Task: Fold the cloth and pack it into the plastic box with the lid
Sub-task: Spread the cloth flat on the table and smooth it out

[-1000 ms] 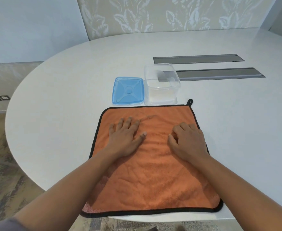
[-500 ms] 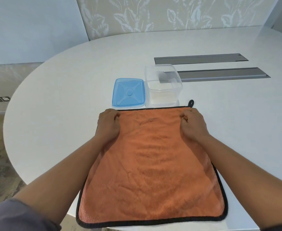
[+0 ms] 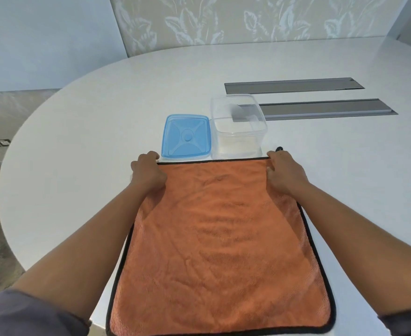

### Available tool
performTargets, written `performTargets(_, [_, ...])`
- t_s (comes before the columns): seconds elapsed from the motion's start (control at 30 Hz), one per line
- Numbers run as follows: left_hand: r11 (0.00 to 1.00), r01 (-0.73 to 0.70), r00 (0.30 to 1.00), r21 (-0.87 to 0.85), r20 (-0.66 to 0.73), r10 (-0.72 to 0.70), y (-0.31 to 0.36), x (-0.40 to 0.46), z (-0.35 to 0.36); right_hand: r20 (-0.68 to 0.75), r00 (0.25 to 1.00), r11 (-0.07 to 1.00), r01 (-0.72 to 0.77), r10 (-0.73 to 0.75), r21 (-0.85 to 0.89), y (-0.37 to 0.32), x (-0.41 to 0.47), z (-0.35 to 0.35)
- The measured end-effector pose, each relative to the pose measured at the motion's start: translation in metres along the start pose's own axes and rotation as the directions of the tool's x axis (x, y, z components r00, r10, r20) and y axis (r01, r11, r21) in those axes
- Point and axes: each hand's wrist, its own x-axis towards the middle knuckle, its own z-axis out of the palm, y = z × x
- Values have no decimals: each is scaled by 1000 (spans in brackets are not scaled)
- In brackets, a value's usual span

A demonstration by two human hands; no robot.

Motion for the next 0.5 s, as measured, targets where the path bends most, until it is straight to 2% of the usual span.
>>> performTargets(0.13, [992, -50, 997, 118, 58, 43, 1, 4, -7, 137, 989, 996, 64, -56, -56, -3, 5, -8])
performTargets(0.27, [965, -109, 992, 238, 81, 92, 4, 1, -15, 186, 981, 991, 79, -59, -106, -11, 4, -17])
performTargets(0.37, [943, -129, 991, 307, 78, 110, 6, 0, -22, 175, 984, 986, 61, -33, -157, -20, 0, -25])
performTargets(0.5, [901, -133, 991, 413, 80, 110, 8, -3, -32, 42, 999, 984, -22, 30, -176, -27, -7, -33])
